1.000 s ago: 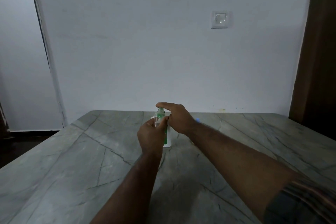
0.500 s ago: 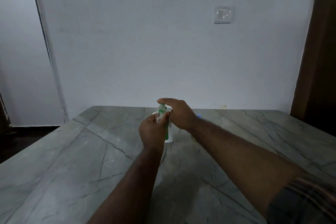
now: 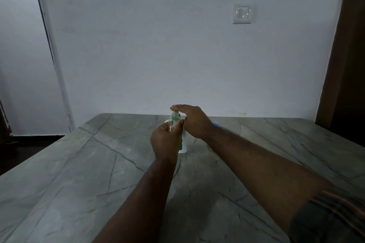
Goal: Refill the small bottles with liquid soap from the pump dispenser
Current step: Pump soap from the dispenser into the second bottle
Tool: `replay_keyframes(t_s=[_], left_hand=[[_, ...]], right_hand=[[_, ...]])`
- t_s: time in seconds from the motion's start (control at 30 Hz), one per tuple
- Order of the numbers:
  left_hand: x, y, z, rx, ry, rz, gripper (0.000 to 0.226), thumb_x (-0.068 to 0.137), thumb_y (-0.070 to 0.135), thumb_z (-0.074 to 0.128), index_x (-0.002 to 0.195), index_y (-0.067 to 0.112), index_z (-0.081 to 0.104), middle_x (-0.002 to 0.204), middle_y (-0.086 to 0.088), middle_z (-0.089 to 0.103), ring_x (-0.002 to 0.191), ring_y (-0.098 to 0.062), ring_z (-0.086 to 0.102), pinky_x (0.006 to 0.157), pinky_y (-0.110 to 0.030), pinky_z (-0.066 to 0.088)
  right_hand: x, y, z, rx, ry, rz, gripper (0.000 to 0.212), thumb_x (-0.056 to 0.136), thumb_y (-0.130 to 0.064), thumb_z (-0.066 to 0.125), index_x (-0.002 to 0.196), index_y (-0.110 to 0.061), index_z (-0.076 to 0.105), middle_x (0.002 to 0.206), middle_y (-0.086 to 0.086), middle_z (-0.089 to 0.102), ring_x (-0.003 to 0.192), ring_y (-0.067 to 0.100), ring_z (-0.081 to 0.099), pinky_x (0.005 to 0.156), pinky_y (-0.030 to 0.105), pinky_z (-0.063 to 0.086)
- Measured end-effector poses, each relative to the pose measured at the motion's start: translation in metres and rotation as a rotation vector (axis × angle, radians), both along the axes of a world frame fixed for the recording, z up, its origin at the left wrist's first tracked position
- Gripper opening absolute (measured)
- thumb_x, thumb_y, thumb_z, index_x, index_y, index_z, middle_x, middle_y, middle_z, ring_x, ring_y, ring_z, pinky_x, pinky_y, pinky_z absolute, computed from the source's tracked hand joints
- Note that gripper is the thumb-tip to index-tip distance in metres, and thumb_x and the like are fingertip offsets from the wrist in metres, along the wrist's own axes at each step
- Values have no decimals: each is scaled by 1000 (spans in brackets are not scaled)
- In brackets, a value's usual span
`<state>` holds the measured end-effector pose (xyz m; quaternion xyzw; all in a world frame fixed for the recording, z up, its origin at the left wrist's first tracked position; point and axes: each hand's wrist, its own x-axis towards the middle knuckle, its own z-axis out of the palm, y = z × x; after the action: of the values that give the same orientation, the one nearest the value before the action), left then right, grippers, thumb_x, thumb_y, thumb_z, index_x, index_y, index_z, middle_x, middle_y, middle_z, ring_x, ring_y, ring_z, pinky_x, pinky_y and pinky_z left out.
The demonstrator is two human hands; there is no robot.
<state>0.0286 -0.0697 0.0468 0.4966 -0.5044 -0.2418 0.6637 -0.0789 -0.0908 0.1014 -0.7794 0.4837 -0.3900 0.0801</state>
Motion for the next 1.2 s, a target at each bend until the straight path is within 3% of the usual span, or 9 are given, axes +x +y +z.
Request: replay_keyframes(t_s=[0.13,0.3,0.4,0.53,0.67,0.87,0.97,1.07,1.2], left_hand=[[2,-1,2,4,11,13,29,85,43,73,94,16,78,65,16,66,61,-1,67,52,-16,46],[2,-3,1,-10,-36,10,26,86,43,72,89,18,78,62,17,64,54,2,64,46,-8,42],[0,-1,-1,-11,-16,4,28,86,42,73,94,16,78,60,21,62,54,2,65,49,-14,51],[0,-4,-2,-16,-8,10,27,86,42,74,93,16,79,54,24,58,49,9,61,44,-6,41],[1,-5,2,-15,-31,20,22,86,47,72,79,26,74,56,19,60,55,3,63,52,-19,49],[1,0,0,-41,-31,-3,14,84,46,73,79,34,68,56,21,61,53,5,64,45,-9,44],[1,-2,-2,-31,-53,5,22,86,45,72,85,23,75,59,17,63,56,0,65,52,-20,53],[3,-6,-2,-20,-40,14,28,86,45,72,84,17,76,61,12,66,55,1,65,47,-10,45],[4,-9,0,-14,-53,18,26,85,45,73,81,20,74,68,6,70,65,-11,71,59,-28,58]], right_hand=[[0,-1,8,11,63,-1,57,80,8,53,134,-13,55,141,5,54,132,18,47,114,30,35],[-1,1,4,7,-11,5,59,80,9,50,134,-13,55,141,4,54,133,17,47,114,34,35],[-1,0,-3,7,-28,-3,56,83,8,50,134,-13,55,141,4,54,133,17,47,115,36,35],[0,-1,1,14,8,-1,57,81,9,52,134,-11,55,141,6,54,133,19,47,114,37,36],[-2,-2,13,19,69,2,60,76,12,55,133,-9,56,140,7,55,132,20,48,114,37,37],[-2,-1,-1,15,-11,1,56,82,8,52,134,-12,54,141,5,54,132,19,47,113,34,37],[-2,0,1,23,3,1,56,82,8,53,134,-12,55,141,6,54,132,19,47,114,37,36],[-1,1,8,31,45,4,59,79,9,54,134,-12,55,141,6,53,133,19,47,114,35,35],[-1,1,11,13,68,-17,60,79,8,55,135,-14,54,142,4,52,133,19,46,115,36,35]])
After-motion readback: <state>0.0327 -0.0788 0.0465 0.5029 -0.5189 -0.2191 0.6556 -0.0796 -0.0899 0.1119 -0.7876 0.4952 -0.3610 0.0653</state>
